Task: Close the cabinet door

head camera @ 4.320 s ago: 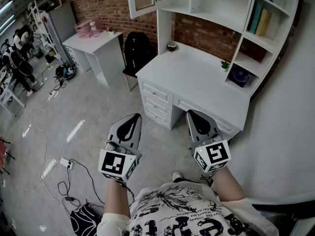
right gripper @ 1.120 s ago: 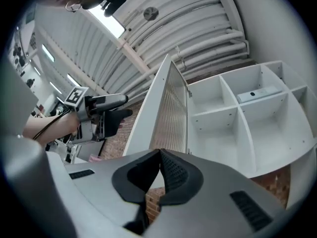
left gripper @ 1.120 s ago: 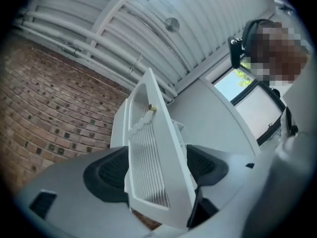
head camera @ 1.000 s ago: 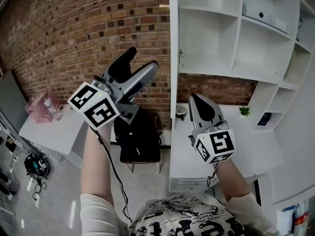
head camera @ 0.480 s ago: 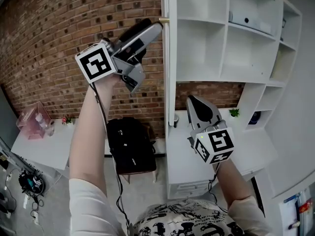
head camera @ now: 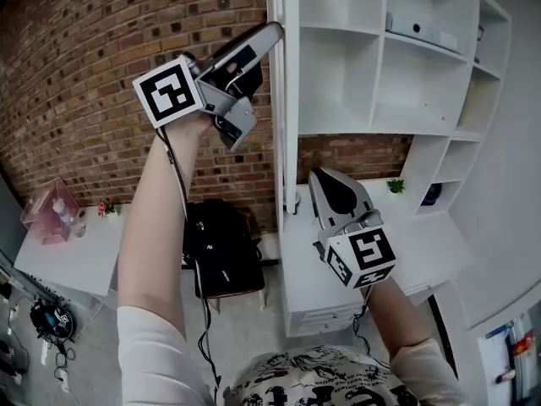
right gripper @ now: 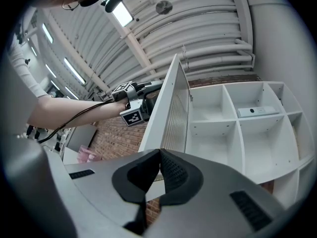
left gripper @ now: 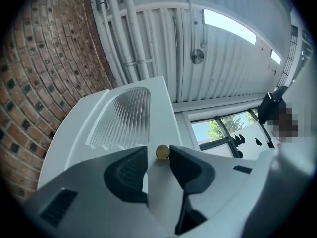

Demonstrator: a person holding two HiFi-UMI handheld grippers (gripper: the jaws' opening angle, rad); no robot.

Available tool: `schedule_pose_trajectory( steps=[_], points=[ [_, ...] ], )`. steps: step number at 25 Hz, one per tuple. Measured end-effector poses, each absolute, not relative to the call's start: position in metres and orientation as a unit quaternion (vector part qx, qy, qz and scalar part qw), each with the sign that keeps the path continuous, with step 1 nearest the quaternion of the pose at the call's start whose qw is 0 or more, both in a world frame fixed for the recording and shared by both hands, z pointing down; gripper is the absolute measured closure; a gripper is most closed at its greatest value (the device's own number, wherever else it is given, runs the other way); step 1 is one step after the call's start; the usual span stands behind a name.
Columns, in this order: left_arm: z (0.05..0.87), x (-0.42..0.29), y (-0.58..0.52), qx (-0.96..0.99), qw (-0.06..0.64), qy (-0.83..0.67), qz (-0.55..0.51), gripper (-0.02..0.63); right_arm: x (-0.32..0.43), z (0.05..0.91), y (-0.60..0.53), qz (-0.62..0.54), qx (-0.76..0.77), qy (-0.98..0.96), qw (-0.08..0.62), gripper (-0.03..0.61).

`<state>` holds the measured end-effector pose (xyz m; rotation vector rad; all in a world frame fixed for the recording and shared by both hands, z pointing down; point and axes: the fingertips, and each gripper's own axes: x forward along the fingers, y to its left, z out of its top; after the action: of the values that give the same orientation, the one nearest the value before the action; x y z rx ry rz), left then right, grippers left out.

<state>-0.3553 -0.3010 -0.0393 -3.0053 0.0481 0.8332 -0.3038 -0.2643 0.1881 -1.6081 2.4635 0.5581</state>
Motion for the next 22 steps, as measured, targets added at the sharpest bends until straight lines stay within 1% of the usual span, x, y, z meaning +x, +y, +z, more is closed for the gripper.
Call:
schedule_pose_trajectory(
  steps=[3, 11, 22],
  points=[
    [-0.038, -0.35, -0.296, -0.962, 0.011, 0.006, 0.274, 0.523, -0.298, 0.194, -0.266, 0.184, -0.537, 0.82, 0.069, 0.563],
    [-0.043, -0.341, -0.295, -0.962, 0.006, 0.006, 0.273, 0.525, -0.277, 0.197, -0.278, 0.162, -0.551, 0.817, 0.058, 0.563],
    [-0.034, -0.257, -0.297, -0.968, 0.052, 0.064, 0.238, 0.523, -0.194, 0.215, -0.307, 0.149, -0.546, 0.822, 0.065, 0.563]
  ],
)
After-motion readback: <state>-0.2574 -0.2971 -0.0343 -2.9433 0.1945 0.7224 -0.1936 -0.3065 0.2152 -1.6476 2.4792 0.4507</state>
